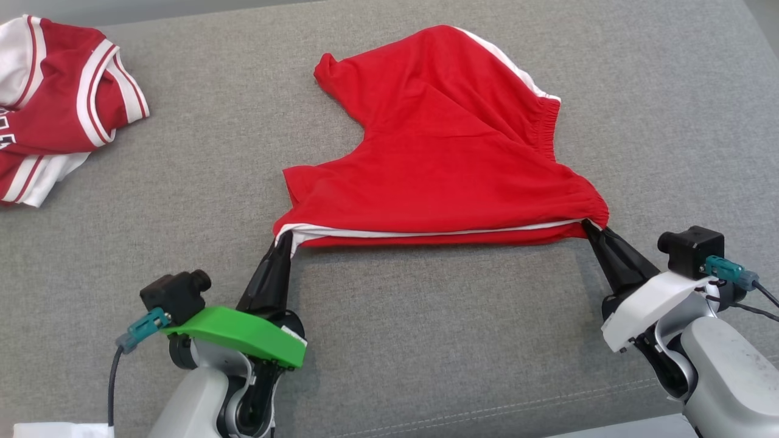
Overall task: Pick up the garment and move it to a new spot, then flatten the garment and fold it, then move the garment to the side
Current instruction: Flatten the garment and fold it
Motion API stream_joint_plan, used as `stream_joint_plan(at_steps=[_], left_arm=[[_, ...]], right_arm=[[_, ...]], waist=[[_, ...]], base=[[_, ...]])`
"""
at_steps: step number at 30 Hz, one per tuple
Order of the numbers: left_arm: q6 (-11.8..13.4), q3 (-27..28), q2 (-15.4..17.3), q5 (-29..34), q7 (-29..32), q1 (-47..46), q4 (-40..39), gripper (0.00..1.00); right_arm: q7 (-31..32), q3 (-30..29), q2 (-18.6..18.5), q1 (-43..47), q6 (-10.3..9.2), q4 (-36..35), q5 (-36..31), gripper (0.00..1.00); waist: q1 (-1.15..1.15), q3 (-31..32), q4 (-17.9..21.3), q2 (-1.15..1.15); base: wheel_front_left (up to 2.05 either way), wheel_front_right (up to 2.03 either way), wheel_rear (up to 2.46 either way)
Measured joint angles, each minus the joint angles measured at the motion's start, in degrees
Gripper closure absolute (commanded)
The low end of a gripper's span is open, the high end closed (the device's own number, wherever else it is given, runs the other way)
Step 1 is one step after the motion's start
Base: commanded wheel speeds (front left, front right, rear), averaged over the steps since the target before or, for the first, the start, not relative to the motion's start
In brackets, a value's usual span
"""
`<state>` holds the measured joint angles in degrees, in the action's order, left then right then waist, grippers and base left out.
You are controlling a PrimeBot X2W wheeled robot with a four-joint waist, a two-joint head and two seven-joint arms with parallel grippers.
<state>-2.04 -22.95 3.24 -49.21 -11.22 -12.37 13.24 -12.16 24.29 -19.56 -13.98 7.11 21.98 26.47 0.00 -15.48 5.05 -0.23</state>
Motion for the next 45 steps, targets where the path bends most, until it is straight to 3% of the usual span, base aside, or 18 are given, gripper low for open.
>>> stream_joint_plan(at_steps=[10, 21, 29, 35, 38, 41, 45], left_arm=[[-2.0, 1.6, 1.0, 1.2, -2.5, 5.0, -0.9, 1.00], [-2.5, 3.0, 0.8, 1.0, -3.0, 10.2, -3.6, 1.00], [-3.1, 4.7, 0.6, 3.1, -3.0, 10.1, -11.6, 1.00], [-3.6, 11.1, 0.1, 7.4, -3.0, 5.2, -28.3, 1.00], [-3.8, 10.8, 0.9, 9.9, -3.4, 1.5, -34.3, 1.00], [-3.8, 8.7, 2.6, 10.8, -3.4, -0.8, -35.0, 1.00], [-3.1, 8.5, 3.5, 9.5, 1.3, -4.8, -30.6, 1.00]], right_arm=[[-2.1, 0.3, 1.0, 2.9, 0.00, -1.3, -1.8, 1.00], [-2.2, -1.6, 1.2, 6.7, -0.14, -5.1, -2.1, 1.00], [-2.2, -7.6, 1.5, 5.7, -0.23, -17.3, -3.8, 1.00], [-2.3, -14.9, 1.1, 1.8, -1.53, -32.7, -6.5, 1.00], [-2.5, -16.3, -0.5, 0.4, -1.65, -37.3, -7.2, 1.00], [-2.5, -15.0, -2.2, 0.2, -1.40, -36.4, -7.2, 1.00], [-1.6, -10.7, -2.6, -4.4, -0.56, -30.8, -5.4, 1.00]], waist=[[0.00, 3.3, 0.7, 0.00], [0.00, 7.9, 1.1, 0.00], [0.00, 11.1, 1.7, 0.00], [0.00, 12.1, 2.1, 0.00], [0.00, 12.0, 2.0, 0.00], [0.00, 11.4, 1.8, 0.00], [0.00, 9.8, 1.5, 0.00]], base=[[0.00, 0.00, 0.00], [0.00, 0.00, 0.00], [0.00, 0.00, 0.00], [0.00, 0.00, 0.00], [0.00, 0.00, 0.00], [0.00, 0.00, 0.00], [0.00, 0.00, 0.00]])
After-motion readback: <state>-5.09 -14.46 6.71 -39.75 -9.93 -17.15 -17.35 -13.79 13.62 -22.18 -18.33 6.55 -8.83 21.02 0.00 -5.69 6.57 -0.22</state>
